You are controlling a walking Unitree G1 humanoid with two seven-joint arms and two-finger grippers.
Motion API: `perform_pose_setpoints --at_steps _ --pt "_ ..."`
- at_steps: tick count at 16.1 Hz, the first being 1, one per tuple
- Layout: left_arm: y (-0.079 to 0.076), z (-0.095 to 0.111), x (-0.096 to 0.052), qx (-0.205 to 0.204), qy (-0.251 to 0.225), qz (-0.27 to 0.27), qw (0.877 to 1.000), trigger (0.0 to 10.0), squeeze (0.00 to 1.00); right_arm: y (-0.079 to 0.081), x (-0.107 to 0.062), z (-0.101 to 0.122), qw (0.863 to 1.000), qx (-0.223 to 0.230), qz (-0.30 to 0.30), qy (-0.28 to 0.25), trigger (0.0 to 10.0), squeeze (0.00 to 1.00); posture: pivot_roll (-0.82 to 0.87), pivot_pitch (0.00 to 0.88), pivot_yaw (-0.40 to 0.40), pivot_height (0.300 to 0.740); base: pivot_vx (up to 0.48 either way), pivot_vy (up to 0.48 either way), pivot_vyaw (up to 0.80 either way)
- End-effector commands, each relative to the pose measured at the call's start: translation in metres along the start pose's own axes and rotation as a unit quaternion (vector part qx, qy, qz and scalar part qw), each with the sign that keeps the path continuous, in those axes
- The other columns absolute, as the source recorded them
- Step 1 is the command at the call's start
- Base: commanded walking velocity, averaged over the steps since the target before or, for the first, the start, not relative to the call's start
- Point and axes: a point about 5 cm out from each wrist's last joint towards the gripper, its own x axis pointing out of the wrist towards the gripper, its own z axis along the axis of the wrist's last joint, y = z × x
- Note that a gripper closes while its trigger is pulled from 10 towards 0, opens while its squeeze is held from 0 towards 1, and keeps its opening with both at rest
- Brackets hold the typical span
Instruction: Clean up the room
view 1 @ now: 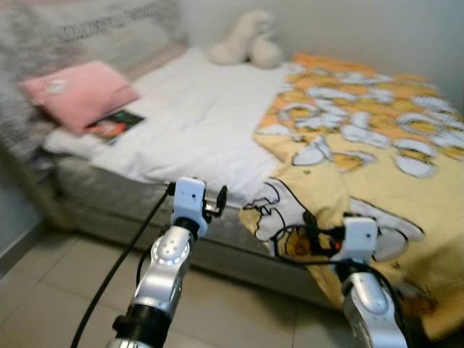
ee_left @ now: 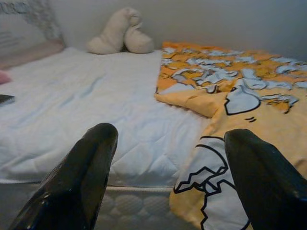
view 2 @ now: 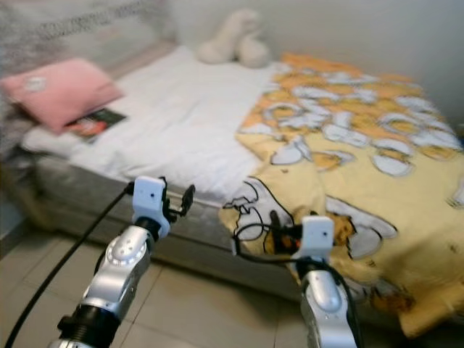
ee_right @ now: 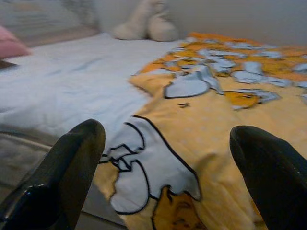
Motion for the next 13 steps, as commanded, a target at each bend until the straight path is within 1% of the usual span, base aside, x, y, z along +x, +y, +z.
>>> perform_pose_setpoints --at_steps 1,2,4,5,6,7,8,9,12,13 --pt "0.012 -0.007 -0.005 -0.007 0.010 0.023 1.000 10.0 0.00 0.005 0.000 0.003 1.000 -0.001 0.002 -0.010 10.0 0.07 0.08 0.000 -0.047 0.740 0.000 0.454 -0.75" --pt "0.018 -0.012 -0.007 -0.017 0.012 0.040 0.999 10.0 0.00 -0.002 -0.007 -0.002 1.000 -0.006 -0.021 -0.002 10.0 0.08 0.08 0.000 -0.056 0.740 0.000 0.458 -0.74" --pt "0.023 -0.014 -0.007 -0.019 0.013 0.046 0.999 10.0 0.00 -0.006 -0.013 -0.009 1.000 -0.014 -0.023 0.013 10.0 0.08 0.08 0.000 -0.059 0.740 0.000 0.459 -0.74" --pt "0.025 -0.014 -0.005 0.000 0.017 0.046 0.999 10.0 0.00 -0.006 -0.012 -0.009 1.000 -0.019 -0.020 0.014 10.0 0.09 0.08 0.000 -0.059 0.740 0.000 0.465 -0.73" --pt "0.025 -0.014 -0.004 0.023 0.021 0.049 0.998 10.0 0.00 -0.006 -0.011 -0.009 1.000 -0.021 -0.015 0.016 10.0 0.09 0.08 0.000 -0.063 0.740 0.000 0.000 -0.73" --pt "0.025 -0.014 -0.003 0.025 0.021 0.049 0.998 10.0 0.00 -0.006 -0.011 -0.008 1.000 -0.022 -0.015 0.013 10.0 0.08 0.08 0.000 -0.062 0.740 0.000 0.000 0.00" --pt "0.025 -0.014 -0.003 0.001 0.017 0.043 0.999 10.0 0.00 -0.007 -0.010 -0.007 0.999 -0.025 -0.019 0.009 10.0 0.08 0.08 0.000 -0.062 0.740 0.000 0.000 0.00" --pt "0.023 -0.011 -0.003 -0.015 0.002 0.041 0.999 10.0 0.00 -0.006 -0.008 -0.005 0.999 -0.026 -0.018 0.006 10.0 0.07 0.07 0.000 -0.063 0.740 0.480 0.000 0.00" --pt "0.016 -0.013 -0.002 -0.008 0.001 0.026 1.000 10.0 0.00 0.001 -0.007 -0.003 0.999 -0.040 0.001 0.000 10.0 0.07 0.07 0.000 -0.059 0.740 0.480 0.000 0.00" --pt "0.016 -0.013 -0.002 -0.007 0.001 0.025 1.000 10.0 0.00 0.001 -0.007 -0.004 0.999 -0.041 0.002 0.000 10.0 0.07 0.07 0.000 -0.059 0.740 0.480 0.000 0.00"
